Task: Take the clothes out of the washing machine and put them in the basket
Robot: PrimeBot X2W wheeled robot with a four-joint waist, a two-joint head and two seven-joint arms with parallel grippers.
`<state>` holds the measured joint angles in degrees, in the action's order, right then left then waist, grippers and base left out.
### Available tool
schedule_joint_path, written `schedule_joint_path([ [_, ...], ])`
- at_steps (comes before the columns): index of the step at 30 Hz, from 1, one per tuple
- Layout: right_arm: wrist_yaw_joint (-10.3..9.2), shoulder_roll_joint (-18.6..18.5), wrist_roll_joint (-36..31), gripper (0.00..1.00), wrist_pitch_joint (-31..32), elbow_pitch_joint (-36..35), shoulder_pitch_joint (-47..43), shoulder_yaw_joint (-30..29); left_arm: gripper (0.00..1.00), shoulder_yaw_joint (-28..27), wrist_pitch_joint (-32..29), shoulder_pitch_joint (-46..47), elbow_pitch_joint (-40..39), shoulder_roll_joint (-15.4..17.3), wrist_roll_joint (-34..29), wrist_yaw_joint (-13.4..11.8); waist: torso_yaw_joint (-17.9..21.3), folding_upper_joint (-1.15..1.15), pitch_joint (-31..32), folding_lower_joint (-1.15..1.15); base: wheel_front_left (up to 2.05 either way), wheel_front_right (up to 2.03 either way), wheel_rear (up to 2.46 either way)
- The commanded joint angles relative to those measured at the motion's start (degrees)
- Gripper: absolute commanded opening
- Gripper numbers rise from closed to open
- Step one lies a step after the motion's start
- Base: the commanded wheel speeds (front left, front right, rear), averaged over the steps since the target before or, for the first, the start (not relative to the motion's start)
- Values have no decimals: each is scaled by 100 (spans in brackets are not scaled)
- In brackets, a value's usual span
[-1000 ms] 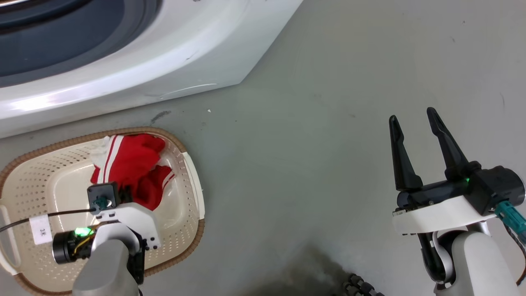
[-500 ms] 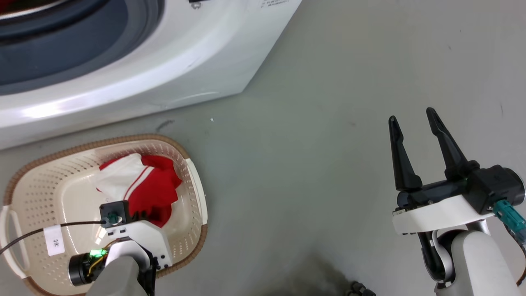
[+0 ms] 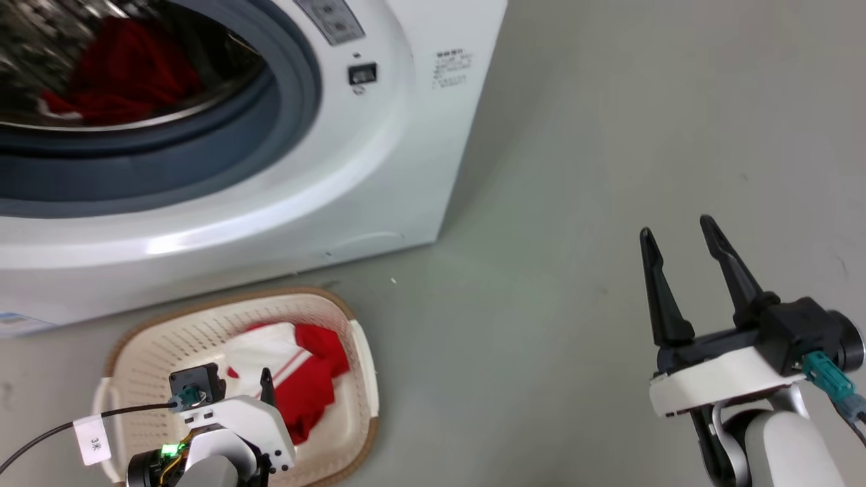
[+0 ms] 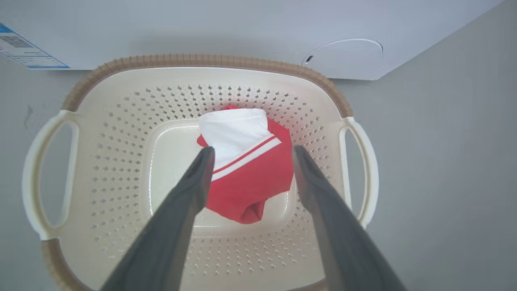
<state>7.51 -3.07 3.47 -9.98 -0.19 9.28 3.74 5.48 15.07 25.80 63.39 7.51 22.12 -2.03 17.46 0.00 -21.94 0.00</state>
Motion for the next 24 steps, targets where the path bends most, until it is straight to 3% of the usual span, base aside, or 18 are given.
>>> schedule_joint_path([
  [1,-4,8,-55,100,43,-34,-122,-25,100,-36,15,-160,-197,-22,-75,-32,-281,0,398,0,0,0,0],
  [15,-4,18,-132,100,268,-245,-539,-136,100,-520,15,-1168,-2797,-256,-756,-212,-929,0,1059,0,0,0,0],
  [24,-4,20,-111,100,337,-379,-675,-199,100,-578,15,-1526,-4450,-327,-1247,-303,-1093,0,1093,0,0,0,0],
])
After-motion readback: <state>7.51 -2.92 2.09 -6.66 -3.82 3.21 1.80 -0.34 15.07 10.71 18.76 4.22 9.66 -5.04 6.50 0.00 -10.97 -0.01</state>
